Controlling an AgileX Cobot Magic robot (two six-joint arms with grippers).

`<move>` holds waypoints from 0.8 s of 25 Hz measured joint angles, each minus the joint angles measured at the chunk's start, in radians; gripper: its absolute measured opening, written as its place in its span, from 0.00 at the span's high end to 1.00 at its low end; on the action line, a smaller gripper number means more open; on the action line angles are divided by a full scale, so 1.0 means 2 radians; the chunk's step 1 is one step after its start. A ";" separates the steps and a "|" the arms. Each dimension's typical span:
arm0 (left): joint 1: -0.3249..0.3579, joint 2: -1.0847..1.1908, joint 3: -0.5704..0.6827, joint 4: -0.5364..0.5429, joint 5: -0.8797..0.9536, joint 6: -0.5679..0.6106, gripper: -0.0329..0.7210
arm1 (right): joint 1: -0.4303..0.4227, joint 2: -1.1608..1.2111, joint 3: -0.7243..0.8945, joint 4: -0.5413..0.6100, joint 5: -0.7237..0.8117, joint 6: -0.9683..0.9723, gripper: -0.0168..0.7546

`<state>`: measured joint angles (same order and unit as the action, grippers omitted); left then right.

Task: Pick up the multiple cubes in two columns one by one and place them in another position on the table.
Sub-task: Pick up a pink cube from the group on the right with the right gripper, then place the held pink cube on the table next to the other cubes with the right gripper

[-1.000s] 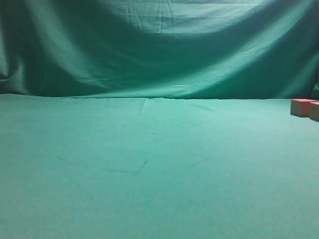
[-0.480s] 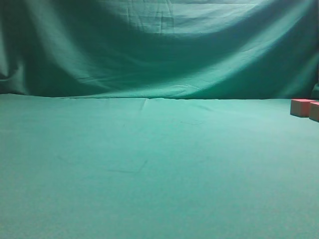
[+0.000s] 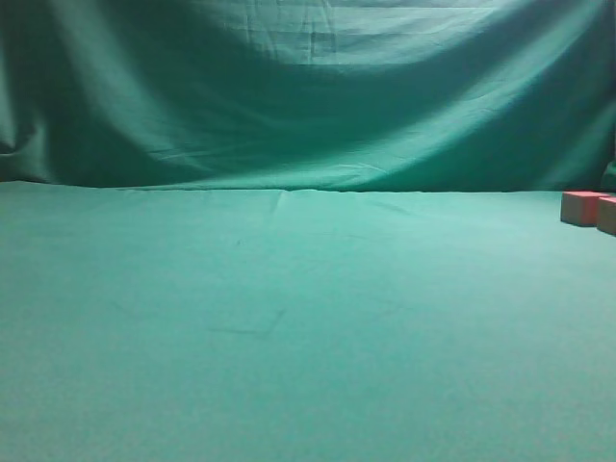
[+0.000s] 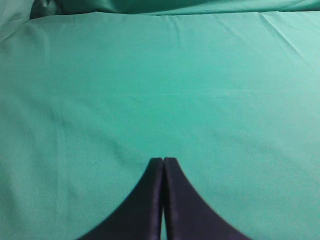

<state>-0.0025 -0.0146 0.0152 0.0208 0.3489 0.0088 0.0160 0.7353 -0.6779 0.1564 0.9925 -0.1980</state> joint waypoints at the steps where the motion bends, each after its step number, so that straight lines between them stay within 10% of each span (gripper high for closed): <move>1: 0.000 0.000 0.000 0.000 0.000 0.000 0.96 | 0.001 0.011 -0.004 -0.004 0.010 0.001 0.92; 20: 0.000 0.000 0.000 0.000 0.000 0.000 0.96 | 0.065 0.235 -0.011 -0.128 -0.036 0.091 0.92</move>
<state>-0.0025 -0.0146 0.0152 0.0208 0.3489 0.0088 0.1464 1.2049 -0.6990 -0.1000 0.9214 -0.0158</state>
